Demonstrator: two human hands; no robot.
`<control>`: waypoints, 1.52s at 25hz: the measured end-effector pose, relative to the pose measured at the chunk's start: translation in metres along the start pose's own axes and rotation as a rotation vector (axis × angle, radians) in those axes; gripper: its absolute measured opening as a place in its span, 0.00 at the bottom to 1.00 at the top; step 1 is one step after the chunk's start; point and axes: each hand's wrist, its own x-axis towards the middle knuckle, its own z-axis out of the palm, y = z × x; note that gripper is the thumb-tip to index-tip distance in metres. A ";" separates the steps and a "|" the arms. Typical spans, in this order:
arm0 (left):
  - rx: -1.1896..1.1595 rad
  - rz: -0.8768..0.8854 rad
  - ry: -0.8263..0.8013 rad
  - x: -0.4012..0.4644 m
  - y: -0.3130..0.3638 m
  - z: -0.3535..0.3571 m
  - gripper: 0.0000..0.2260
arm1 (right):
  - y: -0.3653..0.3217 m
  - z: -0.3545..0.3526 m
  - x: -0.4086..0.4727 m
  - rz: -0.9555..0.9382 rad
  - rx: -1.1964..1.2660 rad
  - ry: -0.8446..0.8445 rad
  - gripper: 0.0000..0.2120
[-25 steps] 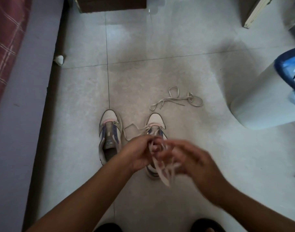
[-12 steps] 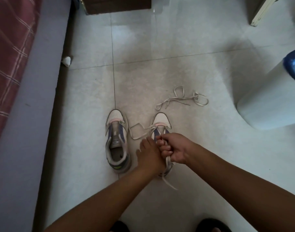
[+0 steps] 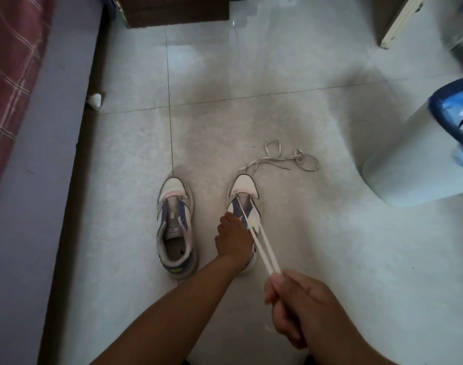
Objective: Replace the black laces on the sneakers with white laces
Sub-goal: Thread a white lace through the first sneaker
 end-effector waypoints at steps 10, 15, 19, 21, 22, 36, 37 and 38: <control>-0.167 0.026 0.030 -0.003 -0.004 0.005 0.26 | 0.009 -0.033 0.155 0.055 -0.896 0.285 0.18; -0.093 0.013 0.080 -0.008 -0.006 0.012 0.27 | 0.023 -0.011 0.203 0.243 -1.254 0.199 0.23; -0.216 -0.024 0.066 -0.005 -0.007 0.015 0.31 | 0.019 -0.023 0.206 0.183 -1.443 0.107 0.14; -0.217 -0.022 0.074 -0.004 -0.007 0.017 0.31 | 0.017 -0.028 0.203 0.056 -1.183 0.120 0.09; -0.205 -0.023 0.081 -0.004 -0.007 0.017 0.31 | 0.015 -0.030 0.201 0.022 -1.012 0.163 0.10; -0.011 0.016 0.051 -0.002 -0.004 0.012 0.23 | 0.029 -0.021 0.171 0.098 -0.785 0.198 0.09; -0.012 0.011 0.034 -0.003 -0.003 0.011 0.25 | 0.025 -0.025 0.170 0.221 -0.439 0.201 0.12; -0.029 0.011 0.013 -0.007 -0.003 0.010 0.26 | 0.021 -0.030 0.169 0.380 -0.107 0.167 0.15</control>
